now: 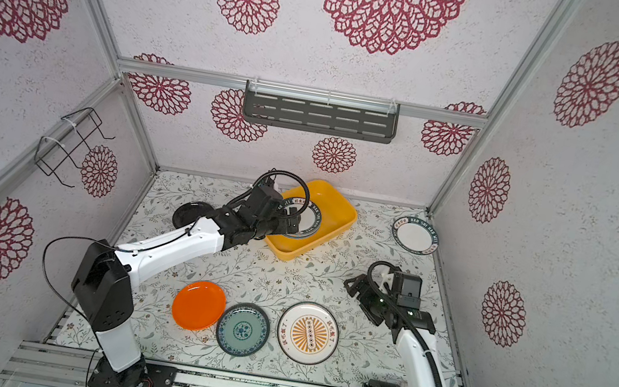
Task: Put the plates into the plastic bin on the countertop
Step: 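Open left gripper and lift it clear while right gripper reaches toward sunburst plate, then grasp the edge of the orange-sunburst plate with right gripper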
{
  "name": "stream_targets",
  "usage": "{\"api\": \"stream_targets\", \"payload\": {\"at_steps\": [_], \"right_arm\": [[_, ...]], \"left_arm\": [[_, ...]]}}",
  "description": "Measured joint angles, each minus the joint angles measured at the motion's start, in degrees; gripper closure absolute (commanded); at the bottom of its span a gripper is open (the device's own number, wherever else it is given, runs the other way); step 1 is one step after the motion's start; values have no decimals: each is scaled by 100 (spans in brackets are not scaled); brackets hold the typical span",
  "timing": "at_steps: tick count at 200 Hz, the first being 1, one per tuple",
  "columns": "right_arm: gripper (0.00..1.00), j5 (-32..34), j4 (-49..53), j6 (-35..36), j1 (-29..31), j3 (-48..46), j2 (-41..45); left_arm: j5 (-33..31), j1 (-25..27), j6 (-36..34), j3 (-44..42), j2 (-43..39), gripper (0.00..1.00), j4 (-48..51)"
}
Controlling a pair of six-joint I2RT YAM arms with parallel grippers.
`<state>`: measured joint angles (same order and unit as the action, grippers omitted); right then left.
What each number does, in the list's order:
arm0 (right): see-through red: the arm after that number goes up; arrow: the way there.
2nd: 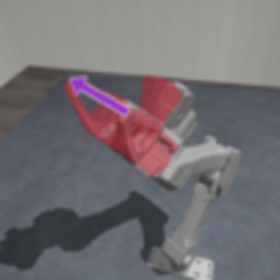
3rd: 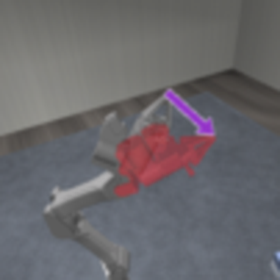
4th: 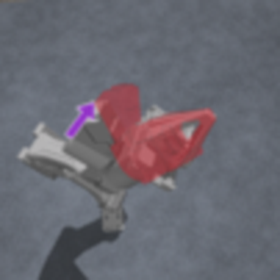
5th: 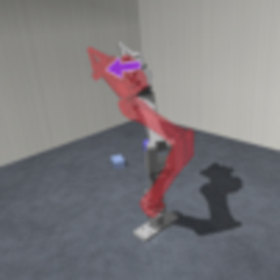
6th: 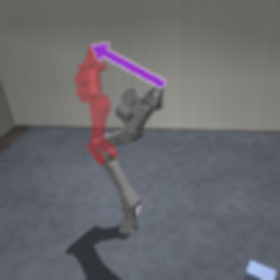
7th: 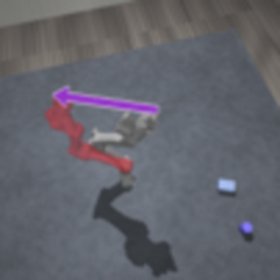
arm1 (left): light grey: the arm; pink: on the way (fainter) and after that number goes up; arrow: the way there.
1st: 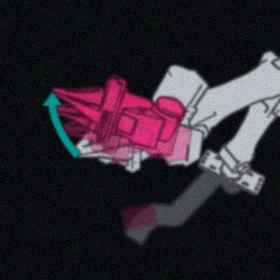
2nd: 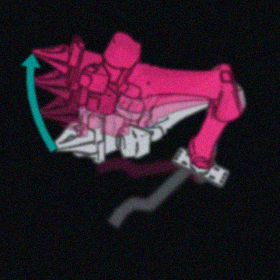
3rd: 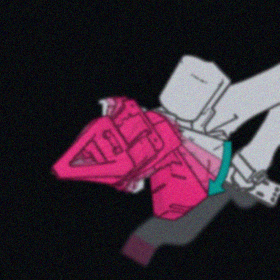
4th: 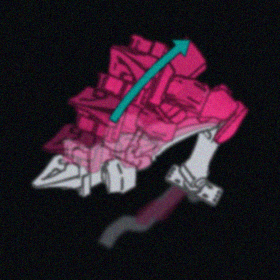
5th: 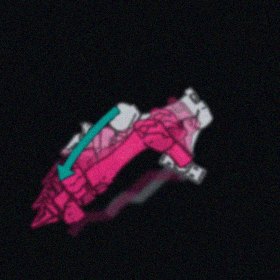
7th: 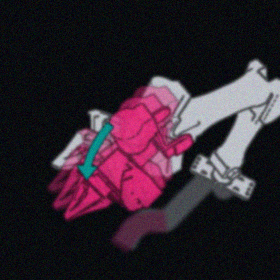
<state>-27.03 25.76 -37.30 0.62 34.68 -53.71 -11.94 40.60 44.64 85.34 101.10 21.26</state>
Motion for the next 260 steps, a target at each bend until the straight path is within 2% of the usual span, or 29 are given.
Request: {"api": "stream_targets", "payload": {"at_steps": [34,107,207,231,260], "right_arm": [[11,-59,332,37,258,-470,487],[21,-101,863,229,610,-986,730],[32,-293,511,446,894,-1388,42],[38,-361,304,496,935,-1438,-129],[52,-369,111,584,944,-1447,-341]], "left_arm": [[109,173,131,-442,-177,2,-140],[216,577,245,-448,-212,2,-205],[-210,605,811,-1248,-927,2,-192],[-306,612,894,-1318,-1045,2,-170],[-400,638,977,-1377,-1104,2,-136]]}}
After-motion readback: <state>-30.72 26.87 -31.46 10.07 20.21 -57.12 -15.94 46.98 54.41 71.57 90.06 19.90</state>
